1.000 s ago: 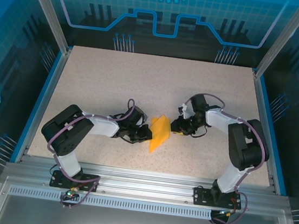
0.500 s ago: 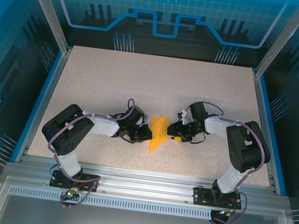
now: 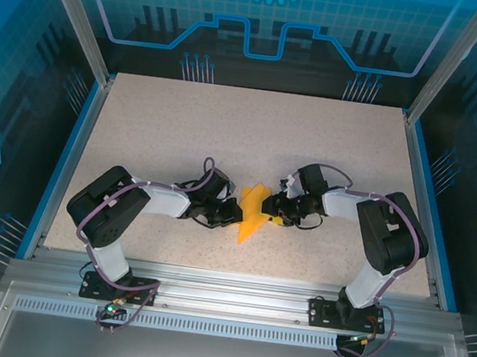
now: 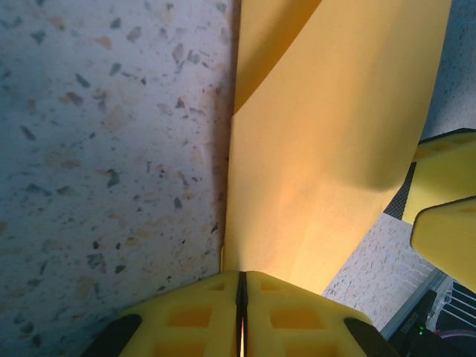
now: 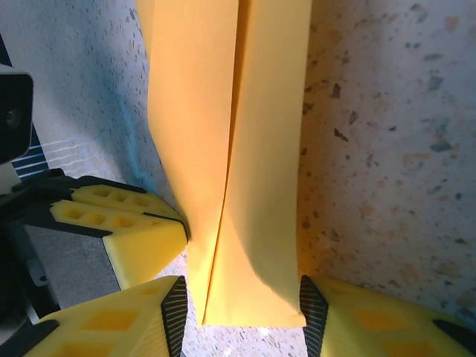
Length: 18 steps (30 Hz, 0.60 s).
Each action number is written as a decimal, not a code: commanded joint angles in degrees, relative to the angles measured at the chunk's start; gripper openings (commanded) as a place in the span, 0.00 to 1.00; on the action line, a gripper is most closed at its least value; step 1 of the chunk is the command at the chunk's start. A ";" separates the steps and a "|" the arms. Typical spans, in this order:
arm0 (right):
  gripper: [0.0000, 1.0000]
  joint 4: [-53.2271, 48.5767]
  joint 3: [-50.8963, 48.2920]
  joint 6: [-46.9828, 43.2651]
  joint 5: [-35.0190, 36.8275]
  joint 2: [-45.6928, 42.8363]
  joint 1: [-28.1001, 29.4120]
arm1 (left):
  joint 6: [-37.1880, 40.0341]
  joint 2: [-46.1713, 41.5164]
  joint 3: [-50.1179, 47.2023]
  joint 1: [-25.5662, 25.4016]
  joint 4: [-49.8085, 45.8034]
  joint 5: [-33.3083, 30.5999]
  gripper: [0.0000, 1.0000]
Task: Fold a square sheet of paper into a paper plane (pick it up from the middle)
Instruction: Turn over the paper at the center of the table.
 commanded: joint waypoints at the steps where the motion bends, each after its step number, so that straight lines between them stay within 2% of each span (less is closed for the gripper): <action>1: 0.46 5.47 -1.27 2.96 -1.49 0.24 2.81 | -0.63 1.59 -1.17 0.49 -2.80 0.38 0.11; 10: 0.38 11.11 -0.74 5.96 -0.49 1.62 5.29 | -1.64 0.18 -2.22 0.81 -1.51 0.81 0.12; 18: 0.37 11.89 0.07 7.47 2.29 2.55 6.99 | -2.57 -1.13 -2.93 1.32 -0.24 1.15 0.11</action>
